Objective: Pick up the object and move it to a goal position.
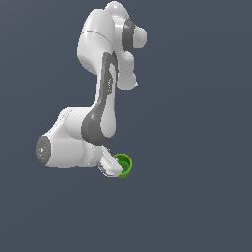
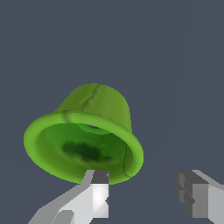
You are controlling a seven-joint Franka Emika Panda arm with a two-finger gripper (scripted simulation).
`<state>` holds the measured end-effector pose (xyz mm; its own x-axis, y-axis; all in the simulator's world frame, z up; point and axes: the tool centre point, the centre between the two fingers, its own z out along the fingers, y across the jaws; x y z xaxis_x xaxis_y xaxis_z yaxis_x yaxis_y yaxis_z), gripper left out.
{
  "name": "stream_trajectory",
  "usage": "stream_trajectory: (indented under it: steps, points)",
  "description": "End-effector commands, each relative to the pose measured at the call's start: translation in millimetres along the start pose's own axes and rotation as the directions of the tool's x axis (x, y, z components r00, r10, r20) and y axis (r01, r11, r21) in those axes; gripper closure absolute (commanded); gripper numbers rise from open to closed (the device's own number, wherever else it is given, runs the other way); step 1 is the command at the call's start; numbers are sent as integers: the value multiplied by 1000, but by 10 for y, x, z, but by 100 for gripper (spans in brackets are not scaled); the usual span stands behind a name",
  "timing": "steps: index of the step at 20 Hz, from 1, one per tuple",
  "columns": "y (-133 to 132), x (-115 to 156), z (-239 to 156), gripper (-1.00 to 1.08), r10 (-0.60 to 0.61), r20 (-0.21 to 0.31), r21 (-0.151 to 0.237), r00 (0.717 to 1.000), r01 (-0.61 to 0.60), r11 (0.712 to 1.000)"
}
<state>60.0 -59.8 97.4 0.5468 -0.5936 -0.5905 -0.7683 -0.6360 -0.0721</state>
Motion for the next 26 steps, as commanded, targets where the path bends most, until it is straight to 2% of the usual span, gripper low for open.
stream_trajectory:
  steps: [1, 18, 19, 26]
  points:
    - [-2, -1, 1, -20, 0, 0, 0, 1000, 0, 1000]
    - [-4, -2, 300, -20, 2, 3, 1, 1000, -2, 1000]
    - [-4, -2, 300, 108, 2, 3, 1, 1000, -2, 1000]
    - [-4, -2, 300, 108, 2, 3, 1, 1000, -2, 1000]
